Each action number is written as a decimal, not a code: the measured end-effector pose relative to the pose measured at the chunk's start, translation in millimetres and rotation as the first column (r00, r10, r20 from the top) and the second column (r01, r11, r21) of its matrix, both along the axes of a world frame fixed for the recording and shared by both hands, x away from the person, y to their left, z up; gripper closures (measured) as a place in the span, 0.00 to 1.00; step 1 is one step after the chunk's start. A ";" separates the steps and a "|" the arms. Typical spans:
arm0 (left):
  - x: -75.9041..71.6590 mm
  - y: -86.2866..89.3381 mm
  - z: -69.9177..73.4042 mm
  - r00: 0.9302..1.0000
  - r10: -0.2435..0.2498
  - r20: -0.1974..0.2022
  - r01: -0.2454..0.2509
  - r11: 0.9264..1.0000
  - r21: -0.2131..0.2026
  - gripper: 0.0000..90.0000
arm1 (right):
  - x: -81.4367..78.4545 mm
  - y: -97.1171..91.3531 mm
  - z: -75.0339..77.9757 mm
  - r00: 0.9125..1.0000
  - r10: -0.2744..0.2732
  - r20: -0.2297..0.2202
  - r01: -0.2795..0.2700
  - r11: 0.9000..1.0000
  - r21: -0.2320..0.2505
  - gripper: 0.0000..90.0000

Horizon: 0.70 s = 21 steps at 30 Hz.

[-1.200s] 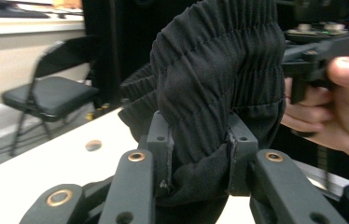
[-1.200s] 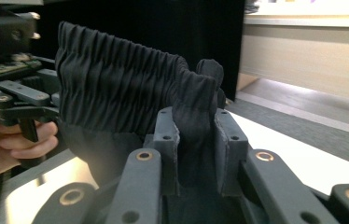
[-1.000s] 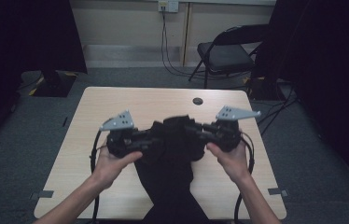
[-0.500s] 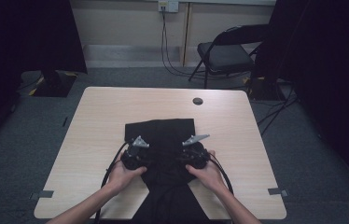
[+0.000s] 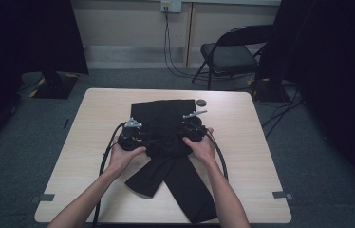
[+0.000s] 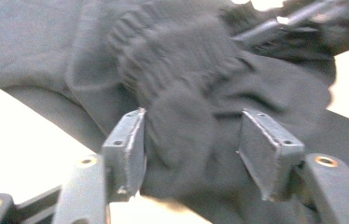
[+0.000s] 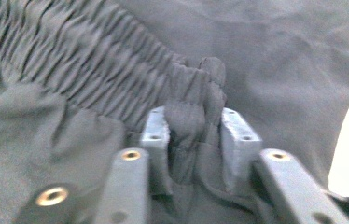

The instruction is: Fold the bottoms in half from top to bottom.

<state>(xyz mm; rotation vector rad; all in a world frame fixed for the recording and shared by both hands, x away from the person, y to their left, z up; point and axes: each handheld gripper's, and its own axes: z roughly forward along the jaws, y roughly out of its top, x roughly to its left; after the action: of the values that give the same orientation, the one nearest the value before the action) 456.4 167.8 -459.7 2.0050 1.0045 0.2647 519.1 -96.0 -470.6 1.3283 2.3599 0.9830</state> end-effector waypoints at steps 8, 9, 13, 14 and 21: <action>-54.7 7.1 14.2 0.984 -0.177 0.007 0.177 0.984 -0.002 0.47 | -63.8 -44.7 37.7 0.994 0.022 0.111 -0.036 0.992 0.123 0.46; -54.7 7.1 14.2 0.984 -0.177 0.007 0.177 0.984 -0.002 0.47 | -72.8 -46.9 38.5 0.993 0.047 0.105 -0.061 0.989 0.135 0.49; -59.0 -4.1 -12.9 0.966 -0.250 -0.063 0.249 0.968 -0.021 0.44 | -128.8 -37.3 28.7 0.981 0.191 0.044 -0.195 0.973 0.123 0.56; -58.8 -6.5 -15.7 0.961 -0.268 -0.070 0.267 0.964 -0.017 0.41 | -140.5 -32.5 25.0 0.973 0.230 0.017 -0.230 0.963 0.137 0.56; -58.0 -16.5 -26.3 0.970 -0.236 -0.055 0.242 0.958 0.154 0.71 | -167.3 -15.0 -6.0 0.948 0.314 -0.051 -0.314 0.949 0.004 0.52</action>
<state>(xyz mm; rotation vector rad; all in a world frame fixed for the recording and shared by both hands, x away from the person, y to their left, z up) 398.4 151.2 -486.0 2.2605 0.7718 0.1827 351.8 -111.0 -476.7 1.0029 2.6674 1.0357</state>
